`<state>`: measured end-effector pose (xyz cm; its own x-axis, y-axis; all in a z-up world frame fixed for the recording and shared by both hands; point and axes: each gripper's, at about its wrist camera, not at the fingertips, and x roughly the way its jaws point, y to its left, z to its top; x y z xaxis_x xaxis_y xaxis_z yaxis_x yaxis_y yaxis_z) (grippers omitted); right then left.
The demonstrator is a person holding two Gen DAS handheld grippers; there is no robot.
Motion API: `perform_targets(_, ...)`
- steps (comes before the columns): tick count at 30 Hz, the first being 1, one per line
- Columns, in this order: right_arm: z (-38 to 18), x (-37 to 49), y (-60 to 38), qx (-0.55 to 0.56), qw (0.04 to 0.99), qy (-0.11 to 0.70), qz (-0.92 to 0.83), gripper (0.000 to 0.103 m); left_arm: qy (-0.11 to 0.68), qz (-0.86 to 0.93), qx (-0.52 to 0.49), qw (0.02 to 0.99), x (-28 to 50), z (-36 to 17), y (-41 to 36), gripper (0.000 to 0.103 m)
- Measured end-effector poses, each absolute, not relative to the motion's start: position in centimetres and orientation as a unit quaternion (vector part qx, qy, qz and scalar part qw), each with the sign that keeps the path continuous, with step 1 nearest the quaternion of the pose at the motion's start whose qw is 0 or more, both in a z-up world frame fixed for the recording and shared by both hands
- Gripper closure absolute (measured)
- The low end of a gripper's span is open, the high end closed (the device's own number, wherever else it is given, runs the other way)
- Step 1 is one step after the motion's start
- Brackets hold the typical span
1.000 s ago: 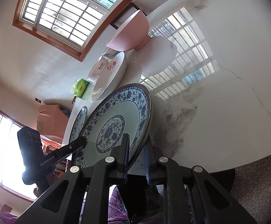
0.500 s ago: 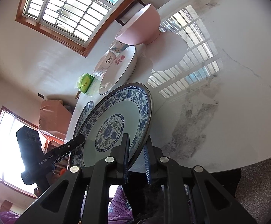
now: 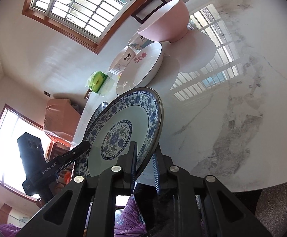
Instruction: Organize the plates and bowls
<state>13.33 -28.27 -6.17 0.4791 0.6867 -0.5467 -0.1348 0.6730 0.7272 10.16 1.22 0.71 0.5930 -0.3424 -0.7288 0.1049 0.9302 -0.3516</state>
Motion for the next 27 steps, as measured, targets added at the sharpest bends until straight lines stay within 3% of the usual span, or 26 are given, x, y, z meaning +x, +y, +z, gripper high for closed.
perform_targets(27,-4.4,18.1,-17.5,0.232,0.798,0.456,0.318,0.085,0.409,-0.037,-0.192,0.891,10.4,1.0,12.5,0.083)
